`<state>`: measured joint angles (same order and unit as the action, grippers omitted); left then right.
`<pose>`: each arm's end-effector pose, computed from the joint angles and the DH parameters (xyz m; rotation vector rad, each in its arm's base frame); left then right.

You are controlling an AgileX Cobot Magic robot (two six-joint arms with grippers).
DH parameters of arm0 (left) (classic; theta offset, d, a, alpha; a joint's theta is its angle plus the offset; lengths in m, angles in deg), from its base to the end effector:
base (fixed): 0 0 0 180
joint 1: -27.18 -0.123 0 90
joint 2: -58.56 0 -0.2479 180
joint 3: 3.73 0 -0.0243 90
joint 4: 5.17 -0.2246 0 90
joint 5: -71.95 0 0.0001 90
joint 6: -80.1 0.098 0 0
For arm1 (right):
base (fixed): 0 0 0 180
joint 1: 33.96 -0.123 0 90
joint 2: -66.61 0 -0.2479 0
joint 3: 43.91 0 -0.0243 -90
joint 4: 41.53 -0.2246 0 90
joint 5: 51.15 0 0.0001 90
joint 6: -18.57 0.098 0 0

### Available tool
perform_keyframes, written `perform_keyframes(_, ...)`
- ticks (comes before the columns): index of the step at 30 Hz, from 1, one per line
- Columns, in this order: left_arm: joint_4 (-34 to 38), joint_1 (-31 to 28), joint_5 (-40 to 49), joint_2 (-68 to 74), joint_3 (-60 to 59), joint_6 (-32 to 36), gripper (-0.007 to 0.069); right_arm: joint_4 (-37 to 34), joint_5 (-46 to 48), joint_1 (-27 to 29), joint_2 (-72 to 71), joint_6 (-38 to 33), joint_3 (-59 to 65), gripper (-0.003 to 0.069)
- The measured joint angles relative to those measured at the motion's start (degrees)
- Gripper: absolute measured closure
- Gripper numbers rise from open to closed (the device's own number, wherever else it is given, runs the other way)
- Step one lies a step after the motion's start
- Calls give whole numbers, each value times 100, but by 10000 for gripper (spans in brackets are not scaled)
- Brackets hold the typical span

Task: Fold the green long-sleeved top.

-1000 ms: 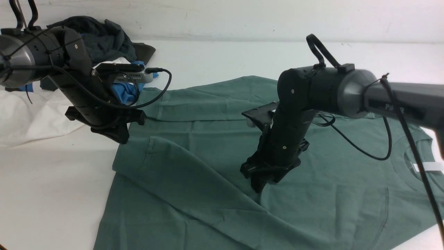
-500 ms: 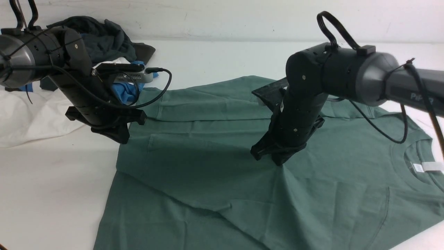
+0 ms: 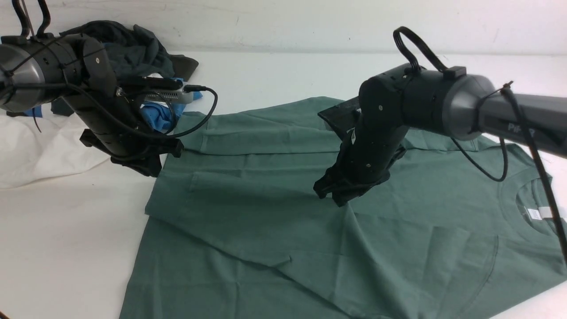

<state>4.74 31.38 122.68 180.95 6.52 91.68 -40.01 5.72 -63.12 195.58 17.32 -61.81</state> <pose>0.3772 -0.0408 0.1776 0.2626 2.8164 -0.1852 0.3457 0.1904 0.1618 -0.7860 2.8240 0.0409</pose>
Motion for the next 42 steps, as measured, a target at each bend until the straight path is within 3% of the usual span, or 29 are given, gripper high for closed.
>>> perform_keyframes(2,-48,0,-48,0,0,22,464,264,227,0,0,299,-156,221)
perform_keyframes(4,-58,0,-141,0,0,22,397,423,460,0,0,450,-296,191)
perform_keyframes(10,-71,0,-302,0,219,-242,235,952,1184,0,-61,543,-751,183)
perform_keyframes(14,-96,0,-407,120,790,-588,225,1183,1315,0,-345,561,-789,242)
perform_keyframes(26,-106,0,-290,1622,2466,-647,218,1224,1386,0,-893,672,-790,433)
perform_keyframes(42,224,0,-519,2096,2649,-647,218,1212,1399,0,-930,672,-790,457)
